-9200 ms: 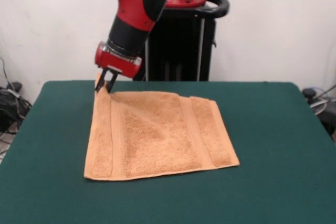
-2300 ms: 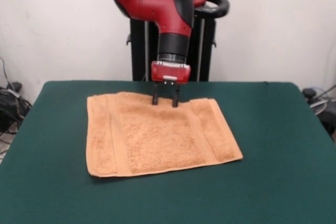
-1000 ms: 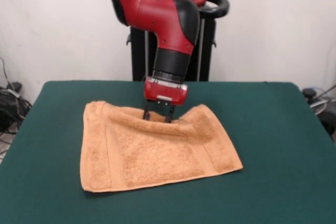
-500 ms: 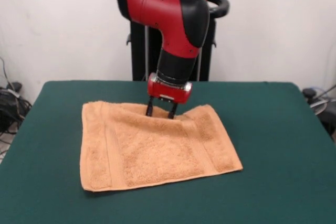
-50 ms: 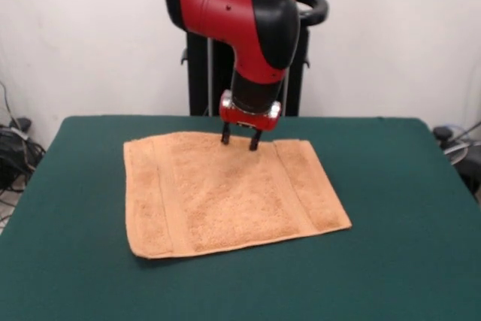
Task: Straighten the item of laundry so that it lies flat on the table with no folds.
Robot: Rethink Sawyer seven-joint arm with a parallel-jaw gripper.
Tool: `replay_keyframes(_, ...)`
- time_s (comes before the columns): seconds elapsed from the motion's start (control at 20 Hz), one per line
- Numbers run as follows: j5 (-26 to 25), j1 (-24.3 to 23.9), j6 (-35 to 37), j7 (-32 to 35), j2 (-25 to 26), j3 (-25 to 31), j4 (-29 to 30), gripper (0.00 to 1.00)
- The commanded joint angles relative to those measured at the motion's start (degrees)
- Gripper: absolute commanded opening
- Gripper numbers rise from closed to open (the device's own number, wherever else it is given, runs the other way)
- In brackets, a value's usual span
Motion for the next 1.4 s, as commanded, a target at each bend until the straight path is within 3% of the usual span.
replay_keyframes(0.05,-3.4,0.5,1.16,3.56,3.05,6.02,-3.07,1.0)
replay_keyframes(0.3,-4.95,5.07,-12.01,10.16,-1.91,2.38,-0.01,1.0)
replay_keyframes(0.55,-4.58,3.65,-17.79,10.97,-3.18,3.5,-1.24,1.0)
replay_keyframes(0.7,-3.52,-0.13,-4.2,6.19,-6.94,7.68,-2.13,1.0)
replay_keyframes(0.85,-2.76,-0.53,5.37,3.75,-11.28,8.22,-1.88,1.0)
replay_keyframes(1.25,-4.02,-0.18,3.82,6.19,-12.34,8.21,-2.21,1.0)
replay_keyframes(1.4,-4.65,0.6,-3.48,8.61,-11.28,7.43,-2.94,1.0)
